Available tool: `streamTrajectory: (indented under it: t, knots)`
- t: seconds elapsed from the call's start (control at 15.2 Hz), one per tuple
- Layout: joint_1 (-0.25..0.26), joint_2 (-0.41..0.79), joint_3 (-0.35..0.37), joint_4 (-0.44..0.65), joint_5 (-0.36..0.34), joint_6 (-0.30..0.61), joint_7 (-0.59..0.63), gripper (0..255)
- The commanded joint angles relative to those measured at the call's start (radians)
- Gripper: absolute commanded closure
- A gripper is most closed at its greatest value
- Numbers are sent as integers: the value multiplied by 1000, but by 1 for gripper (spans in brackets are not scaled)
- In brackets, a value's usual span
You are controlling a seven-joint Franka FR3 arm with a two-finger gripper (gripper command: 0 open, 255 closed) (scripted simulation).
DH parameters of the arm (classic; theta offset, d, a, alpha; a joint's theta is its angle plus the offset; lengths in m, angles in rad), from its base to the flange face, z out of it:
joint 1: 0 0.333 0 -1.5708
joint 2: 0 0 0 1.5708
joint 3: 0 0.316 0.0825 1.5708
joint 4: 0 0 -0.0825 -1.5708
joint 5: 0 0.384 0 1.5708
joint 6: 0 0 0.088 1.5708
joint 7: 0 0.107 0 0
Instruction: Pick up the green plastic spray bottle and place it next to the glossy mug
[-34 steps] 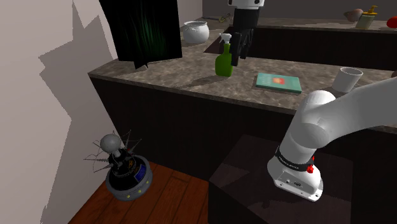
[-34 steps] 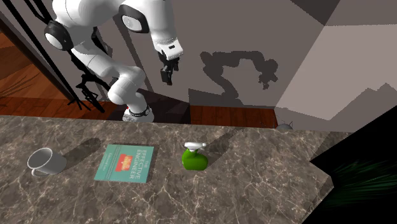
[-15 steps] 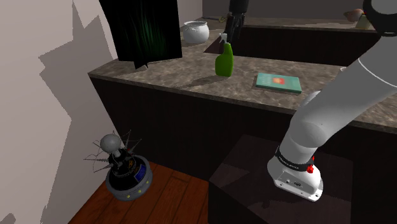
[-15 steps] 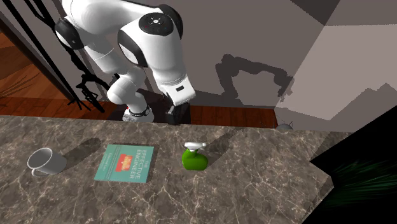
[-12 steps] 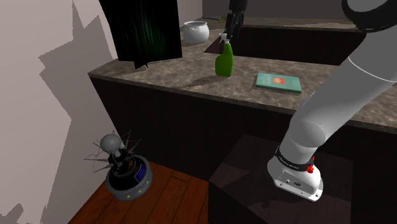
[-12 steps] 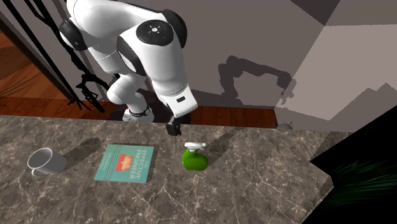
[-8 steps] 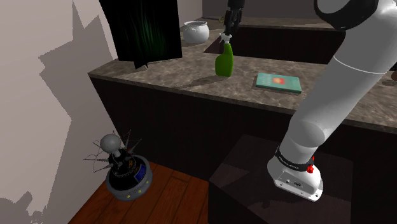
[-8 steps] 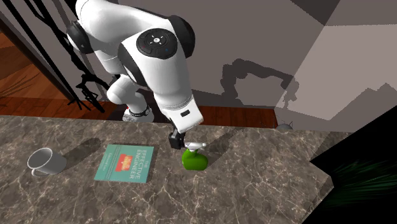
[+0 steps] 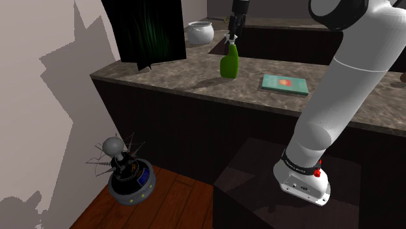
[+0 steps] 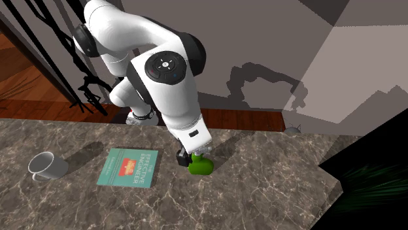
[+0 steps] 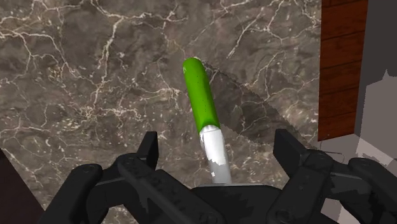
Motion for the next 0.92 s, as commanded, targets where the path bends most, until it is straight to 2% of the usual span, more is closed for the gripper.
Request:
streamTrajectory:
  t: [0.0,0.53,0.59,0.86]
  knots:
    - [1,-4,2,-40,-1,38,0,0]
    - [1,-4,2,-40,-1,37,0,0]
    - [1,-4,2,-40,-1,37,0,255]
    - [1,-4,2,-40,-1,37,0,255]
